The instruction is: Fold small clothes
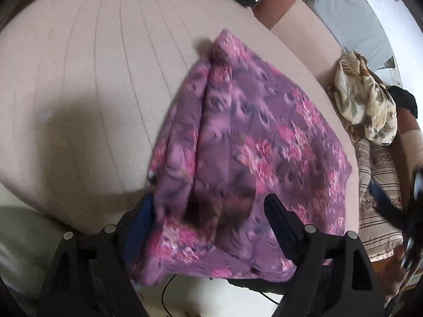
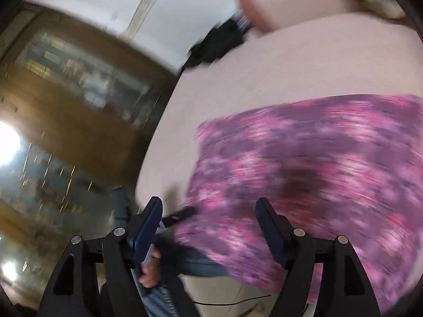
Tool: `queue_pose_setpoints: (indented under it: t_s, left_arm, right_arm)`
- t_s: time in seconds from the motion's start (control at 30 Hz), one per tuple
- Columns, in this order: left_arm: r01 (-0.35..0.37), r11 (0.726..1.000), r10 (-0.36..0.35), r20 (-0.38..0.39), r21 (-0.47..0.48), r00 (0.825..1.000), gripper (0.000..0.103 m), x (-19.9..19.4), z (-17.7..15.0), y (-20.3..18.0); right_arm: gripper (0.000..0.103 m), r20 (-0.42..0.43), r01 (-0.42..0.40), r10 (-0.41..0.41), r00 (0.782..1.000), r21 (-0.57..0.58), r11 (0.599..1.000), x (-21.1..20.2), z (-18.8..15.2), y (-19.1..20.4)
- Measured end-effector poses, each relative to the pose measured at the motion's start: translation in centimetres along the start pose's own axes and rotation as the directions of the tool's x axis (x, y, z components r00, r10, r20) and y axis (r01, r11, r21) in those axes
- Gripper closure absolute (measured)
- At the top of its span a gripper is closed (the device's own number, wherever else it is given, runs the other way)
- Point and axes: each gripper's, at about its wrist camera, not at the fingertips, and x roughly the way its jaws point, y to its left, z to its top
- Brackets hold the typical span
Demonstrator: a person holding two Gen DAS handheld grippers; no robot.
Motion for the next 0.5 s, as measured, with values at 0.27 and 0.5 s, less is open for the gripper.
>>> queue_pose_setpoints:
  t_s: [0.27,0.5]
  left_arm:
    - [0.057,0.992,-0.055,0.018,-0.109,0.998,0.086,-1.0,0.0,3.2]
    - [0.153,0.986,-0.147,0.086,-0.065,0.985,0.092,-3.1,-0.8,2.5]
  right_arm:
    - [0.026,-0.228,0.025,-0.029,0.973,-0.023,0.999,11.8,4.8,4.5]
    - [0.026,-0.480,0.138,-0.150,0.864,-0.061,0.989,21.4,5.1,5.5]
